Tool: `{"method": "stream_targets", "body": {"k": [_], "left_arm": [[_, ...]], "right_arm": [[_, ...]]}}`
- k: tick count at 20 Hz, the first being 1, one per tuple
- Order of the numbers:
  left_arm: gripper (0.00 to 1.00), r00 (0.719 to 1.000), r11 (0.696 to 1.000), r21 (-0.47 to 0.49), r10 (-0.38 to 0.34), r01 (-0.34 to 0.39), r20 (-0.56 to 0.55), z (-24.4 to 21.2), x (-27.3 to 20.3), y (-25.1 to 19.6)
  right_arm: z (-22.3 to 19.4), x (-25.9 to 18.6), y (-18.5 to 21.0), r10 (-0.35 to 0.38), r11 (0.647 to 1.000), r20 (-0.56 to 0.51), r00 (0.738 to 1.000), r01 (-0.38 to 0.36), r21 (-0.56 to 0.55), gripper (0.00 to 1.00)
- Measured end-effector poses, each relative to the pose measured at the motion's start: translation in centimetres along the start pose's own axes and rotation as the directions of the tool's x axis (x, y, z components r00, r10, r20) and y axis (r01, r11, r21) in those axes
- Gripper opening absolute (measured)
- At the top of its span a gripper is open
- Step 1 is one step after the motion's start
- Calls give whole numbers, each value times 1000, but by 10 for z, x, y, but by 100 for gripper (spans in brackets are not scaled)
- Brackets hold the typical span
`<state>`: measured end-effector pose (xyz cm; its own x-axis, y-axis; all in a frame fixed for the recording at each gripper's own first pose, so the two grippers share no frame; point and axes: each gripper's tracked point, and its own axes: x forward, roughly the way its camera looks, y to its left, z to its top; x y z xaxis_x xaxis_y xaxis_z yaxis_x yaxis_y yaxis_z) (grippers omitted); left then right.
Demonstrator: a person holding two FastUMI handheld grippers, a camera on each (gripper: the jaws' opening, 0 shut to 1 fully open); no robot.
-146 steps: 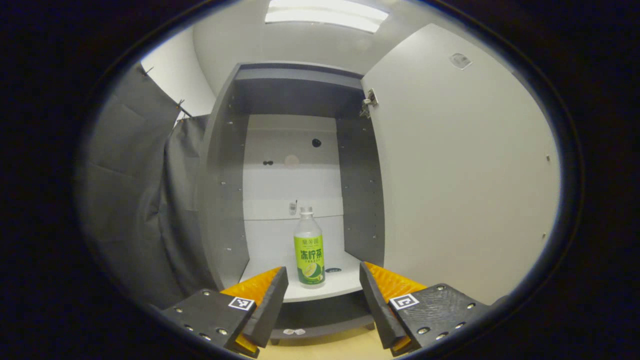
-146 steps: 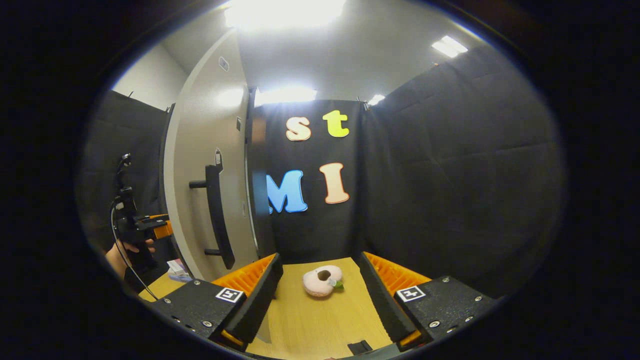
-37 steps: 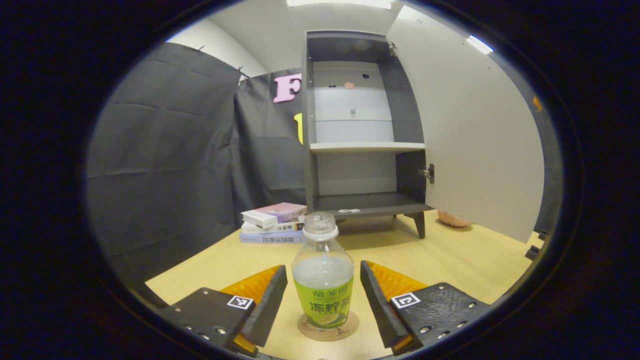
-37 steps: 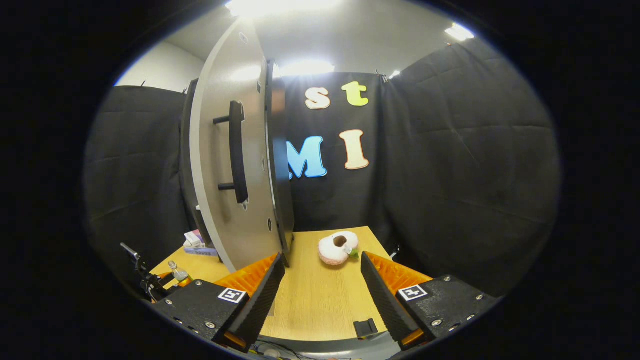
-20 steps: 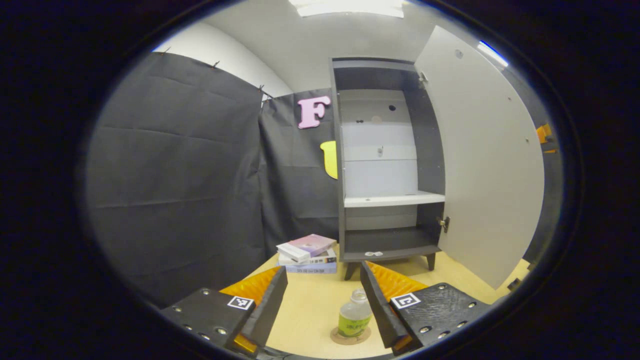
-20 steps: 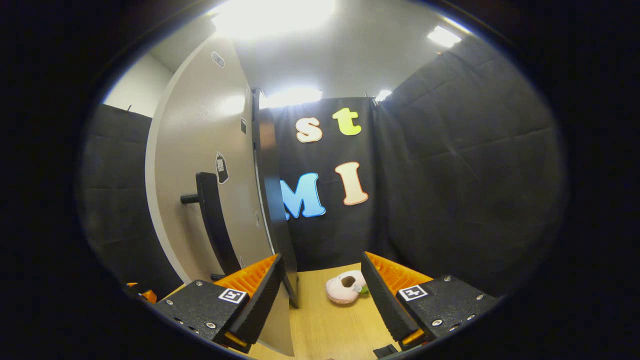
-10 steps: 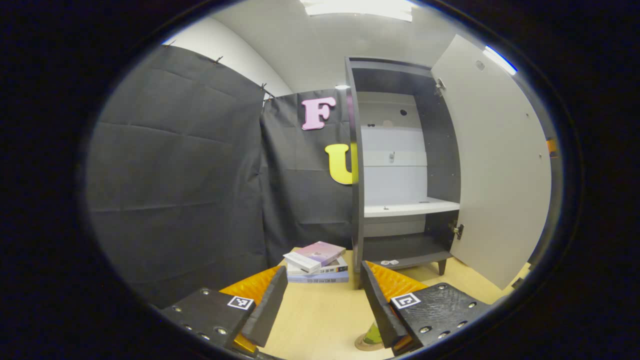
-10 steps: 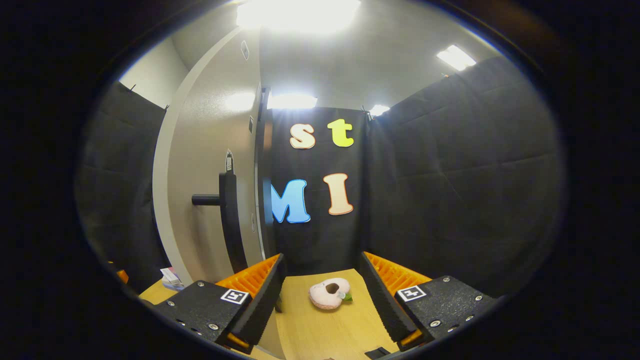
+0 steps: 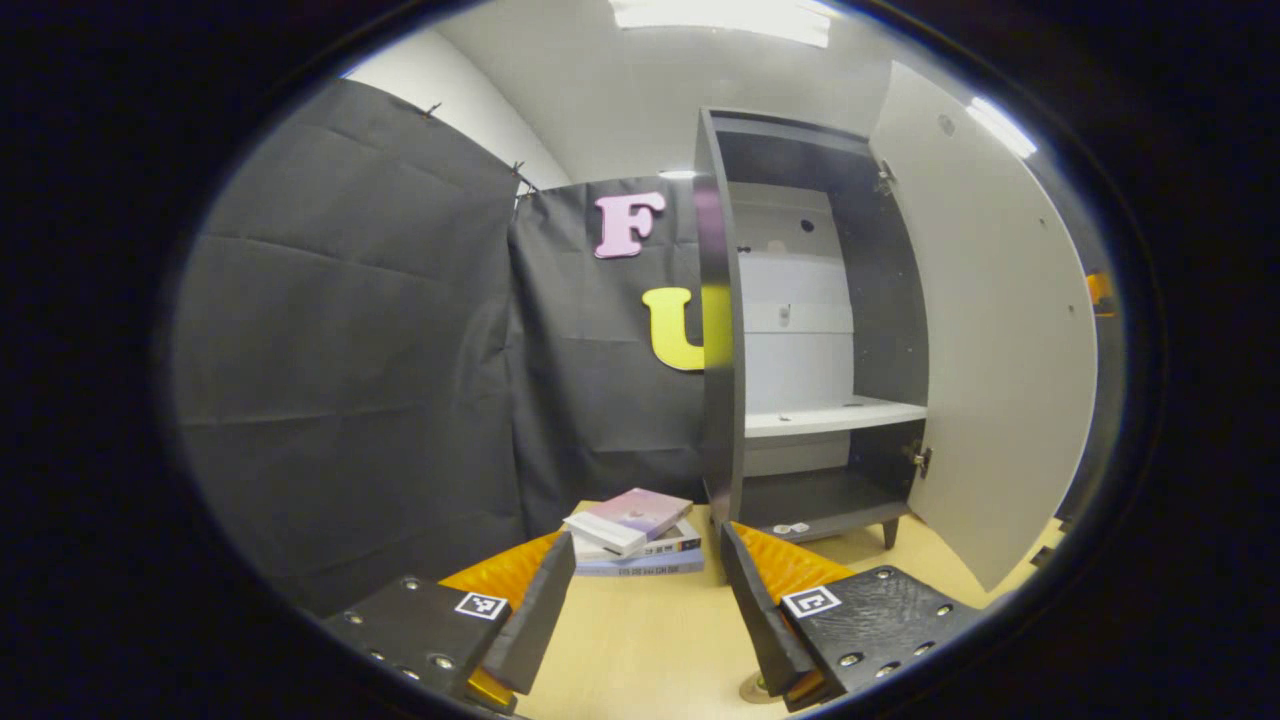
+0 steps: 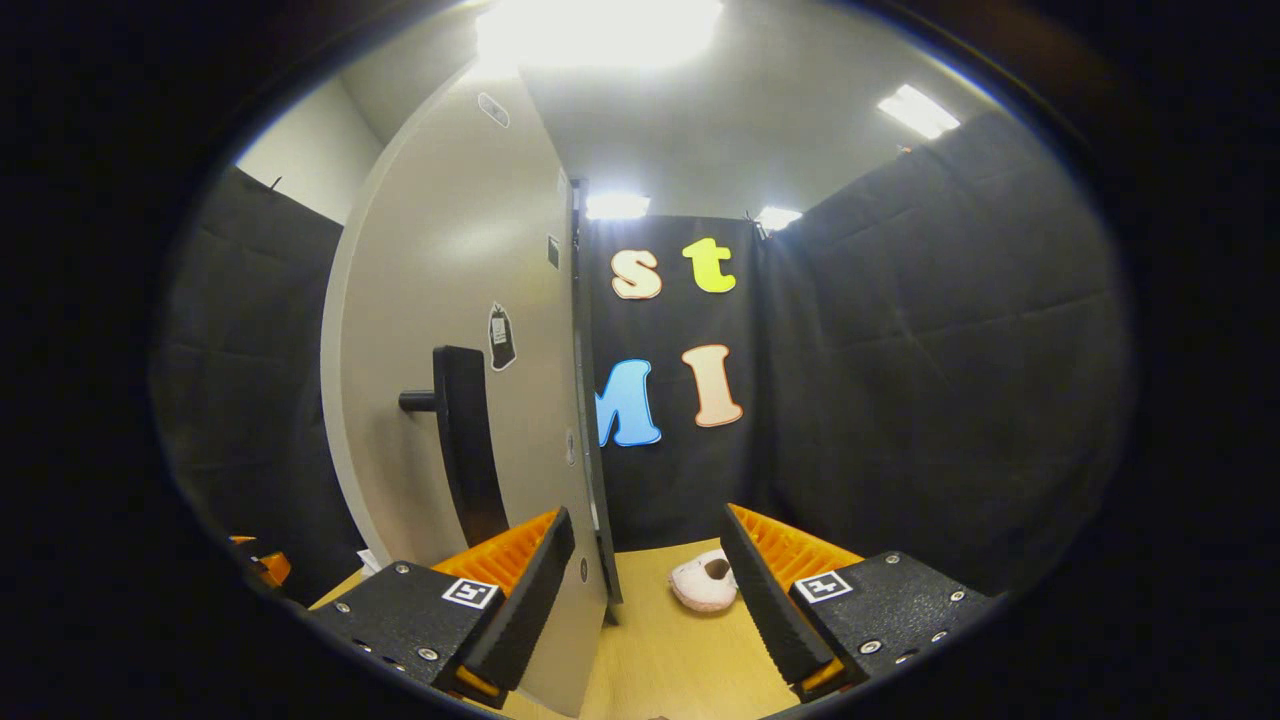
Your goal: Open the cabinet door with the right hand, grasp the bottle in the cabinet with the left hand and place it on the coaster, then close the cabinet door with the right hand.
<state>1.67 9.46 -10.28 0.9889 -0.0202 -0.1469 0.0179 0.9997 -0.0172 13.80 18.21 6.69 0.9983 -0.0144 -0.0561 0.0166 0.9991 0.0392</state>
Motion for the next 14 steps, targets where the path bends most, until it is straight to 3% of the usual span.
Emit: {"method": "stream_targets", "body": {"k": [4,5,6,7,8,10,11,14], "left_arm": [[86,1000,1000,0,-12,12,-5,-8,7,24],[85,1000,1000,1,-12,12,-5,-9,9,29],[84,1000,1000,2,-12,12,-6,-12,12,36],[84,1000,1000,1,-11,12,-6,-14,13,43],[84,1000,1000,-1,-10,10,-7,-14,13,50],[87,1000,1000,-2,-4,4,-7,-16,14,64],[80,1000,1000,0,1,-1,-6,-16,14,73],[84,1000,1000,0,26,-26,-4,-18,11,96]], "right_arm": [[-2,1,29,-5,1000,1,1000,5,-6,92],[-3,1,39,3,1000,0,1000,-3,-1,87],[-4,1,50,13,1000,-2,1000,-13,3,92],[-4,2,60,21,1000,-2,1000,-21,4,87],[-4,3,69,28,1000,0,1000,-28,4,92],[-4,7,87,39,999,3,999,-39,-1,92],[-4,9,96,44,999,4,999,-44,-4,92],[-6,15,119,62,998,5,998,-62,-3,92]]}}
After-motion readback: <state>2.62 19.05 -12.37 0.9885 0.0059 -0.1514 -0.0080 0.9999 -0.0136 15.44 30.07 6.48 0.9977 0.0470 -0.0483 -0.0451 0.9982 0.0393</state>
